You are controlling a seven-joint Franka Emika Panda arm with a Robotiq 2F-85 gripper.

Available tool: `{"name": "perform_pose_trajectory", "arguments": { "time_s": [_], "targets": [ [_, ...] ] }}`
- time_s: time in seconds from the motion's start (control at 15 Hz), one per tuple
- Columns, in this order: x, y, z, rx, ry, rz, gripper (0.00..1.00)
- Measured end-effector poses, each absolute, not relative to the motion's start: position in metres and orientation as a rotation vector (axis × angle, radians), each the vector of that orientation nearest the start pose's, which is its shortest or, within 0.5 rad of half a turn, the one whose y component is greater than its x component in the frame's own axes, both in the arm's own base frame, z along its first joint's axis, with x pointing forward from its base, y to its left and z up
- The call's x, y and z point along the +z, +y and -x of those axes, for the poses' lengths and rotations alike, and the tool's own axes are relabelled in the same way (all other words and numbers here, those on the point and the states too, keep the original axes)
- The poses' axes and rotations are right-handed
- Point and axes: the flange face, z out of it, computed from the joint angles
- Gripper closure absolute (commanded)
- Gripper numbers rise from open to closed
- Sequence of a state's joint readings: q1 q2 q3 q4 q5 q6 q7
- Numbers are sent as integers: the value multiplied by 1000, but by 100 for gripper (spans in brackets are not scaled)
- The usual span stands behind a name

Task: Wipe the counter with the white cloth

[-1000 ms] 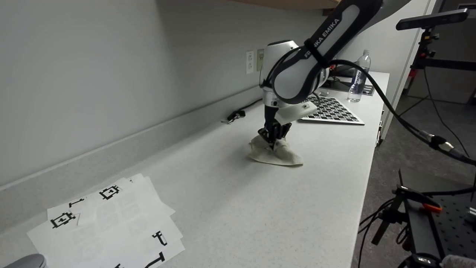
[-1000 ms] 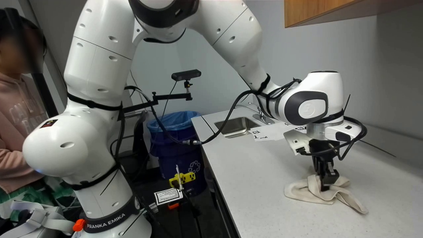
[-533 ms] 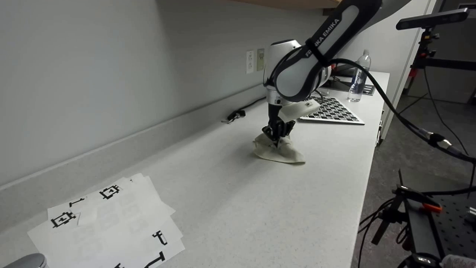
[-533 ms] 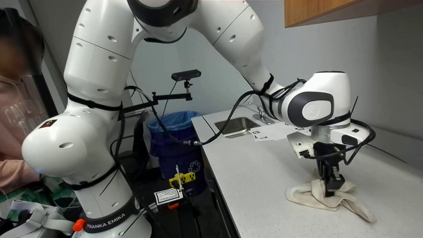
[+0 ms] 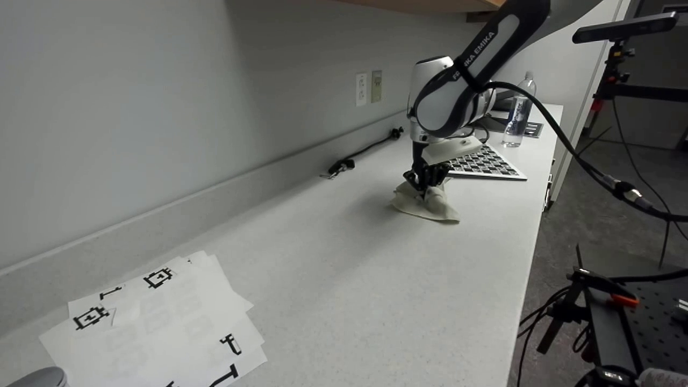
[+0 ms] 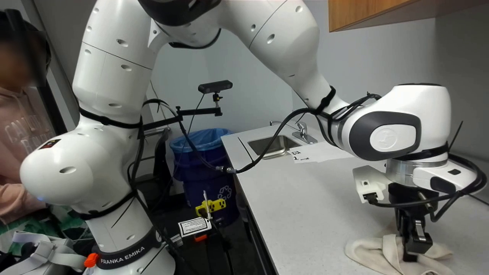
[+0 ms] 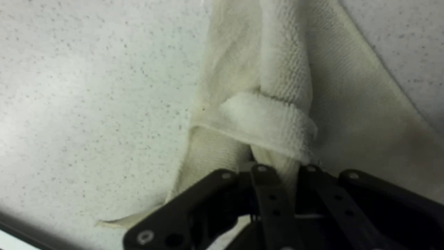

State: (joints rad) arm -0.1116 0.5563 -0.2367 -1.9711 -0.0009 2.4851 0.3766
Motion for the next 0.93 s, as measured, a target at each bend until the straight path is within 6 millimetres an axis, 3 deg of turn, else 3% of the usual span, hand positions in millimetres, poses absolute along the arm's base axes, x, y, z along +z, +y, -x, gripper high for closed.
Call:
{"name": "perform_pose_trajectory", "arguments": {
  "time_s": [0.2,0.4,0.93],
  "targets": [
    [190,-209,-574,43,1117,3070,97],
    [190,-196,-579,41,1072,3085,97],
    [189,-94,-604,29,726,3178,97]
  ]
}}
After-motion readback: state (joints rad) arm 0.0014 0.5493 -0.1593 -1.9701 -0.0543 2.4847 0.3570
